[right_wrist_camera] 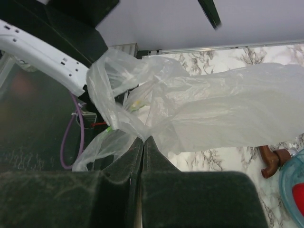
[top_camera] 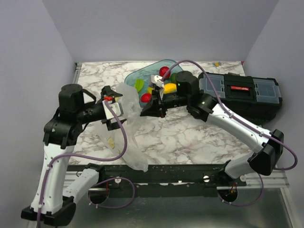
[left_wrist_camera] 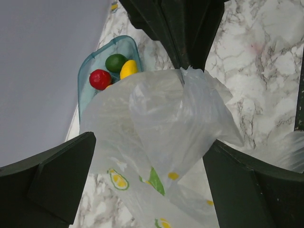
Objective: Place the fake fruits into the plastic bag and tie a complex knot
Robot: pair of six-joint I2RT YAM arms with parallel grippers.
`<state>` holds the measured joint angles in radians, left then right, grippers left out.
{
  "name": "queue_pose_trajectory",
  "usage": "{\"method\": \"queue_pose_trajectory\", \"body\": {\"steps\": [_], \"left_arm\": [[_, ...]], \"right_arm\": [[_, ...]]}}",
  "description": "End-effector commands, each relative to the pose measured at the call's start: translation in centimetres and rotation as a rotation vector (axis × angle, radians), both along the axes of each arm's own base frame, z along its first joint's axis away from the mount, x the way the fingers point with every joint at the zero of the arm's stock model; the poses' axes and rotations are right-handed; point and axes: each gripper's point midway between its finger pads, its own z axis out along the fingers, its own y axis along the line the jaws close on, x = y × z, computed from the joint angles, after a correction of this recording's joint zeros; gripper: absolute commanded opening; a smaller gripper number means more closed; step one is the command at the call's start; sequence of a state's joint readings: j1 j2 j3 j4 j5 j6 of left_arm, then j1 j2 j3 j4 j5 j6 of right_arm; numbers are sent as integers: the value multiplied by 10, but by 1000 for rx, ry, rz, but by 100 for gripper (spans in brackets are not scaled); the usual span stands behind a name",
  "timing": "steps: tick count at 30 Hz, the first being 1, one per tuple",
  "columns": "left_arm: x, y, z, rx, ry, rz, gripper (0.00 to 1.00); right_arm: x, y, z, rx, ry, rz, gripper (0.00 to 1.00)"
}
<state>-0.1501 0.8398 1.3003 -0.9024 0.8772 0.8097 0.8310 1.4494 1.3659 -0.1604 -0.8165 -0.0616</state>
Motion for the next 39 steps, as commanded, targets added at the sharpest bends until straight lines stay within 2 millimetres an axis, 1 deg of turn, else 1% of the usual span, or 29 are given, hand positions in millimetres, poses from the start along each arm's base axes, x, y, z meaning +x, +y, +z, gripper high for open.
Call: {"method": "queue_pose_trajectory", "body": {"steps": [1,4,7,9,10,11,12,14,15,16,17,18,19,20,21,23,25,26,28,30,32,35,36,39], "left_arm": [[7,-17,-6,163,-82,-83,99],[11,-31,-12,212,-87,-119,98],[16,-37,-19,222,-50,-108,98],[18,-37,-18,202,18,-75,66],[17,-36,-17,185,56,-58,43],[14,-34,-14,153,101,-37,24],[15,-31,-10,110,145,3,14],[16,-27,3,-19,235,83,0],[19,-24,11,-88,275,126,0],[23,-22,18,-165,328,178,0],[30,-16,23,-225,348,244,0],[37,-12,29,-308,385,318,0],[44,-7,34,-378,408,379,0],[50,-2,36,-455,449,435,0],[57,6,38,-531,484,488,0],[73,25,32,-657,576,592,0],[84,41,22,-710,631,667,0],[87,44,20,-722,644,674,0],[85,38,22,-742,657,630,0],[86,34,25,-782,690,607,0],[89,33,24,-800,706,609,0],[91,33,21,-818,733,608,0],[90,32,21,-830,743,598,0],[87,30,22,-859,779,563,0]], "right_arm": [[-10,-3,4,-36,-4,89,1],[-11,-2,15,-36,-22,110,1],[-10,-2,27,-26,-53,119,1],[-6,-4,35,-19,-70,101,1],[-1,-8,39,-14,-72,86,1],[6,-11,44,-7,-68,65,1],[18,-17,50,4,-47,30,1],[44,-28,63,33,12,-36,1],[60,-33,69,45,29,-89,10],[72,-36,71,48,58,-139,29],[79,-39,73,48,65,-172,49],[86,-41,70,44,72,-222,69],[89,-43,67,48,86,-260,80],[89,-45,60,51,128,-288,95],[89,-47,54,48,155,-311,100],[85,-47,41,44,235,-341,100],[72,-41,33,40,312,-331,100],[64,-37,28,33,334,-324,100],[47,-24,22,34,330,-310,100],[37,-11,17,33,322,-307,100],[35,3,13,24,339,-312,100],[38,23,2,-7,354,-332,100],[37,29,-3,-22,351,-337,100],[31,42,-34,-106,343,-364,100]]}}
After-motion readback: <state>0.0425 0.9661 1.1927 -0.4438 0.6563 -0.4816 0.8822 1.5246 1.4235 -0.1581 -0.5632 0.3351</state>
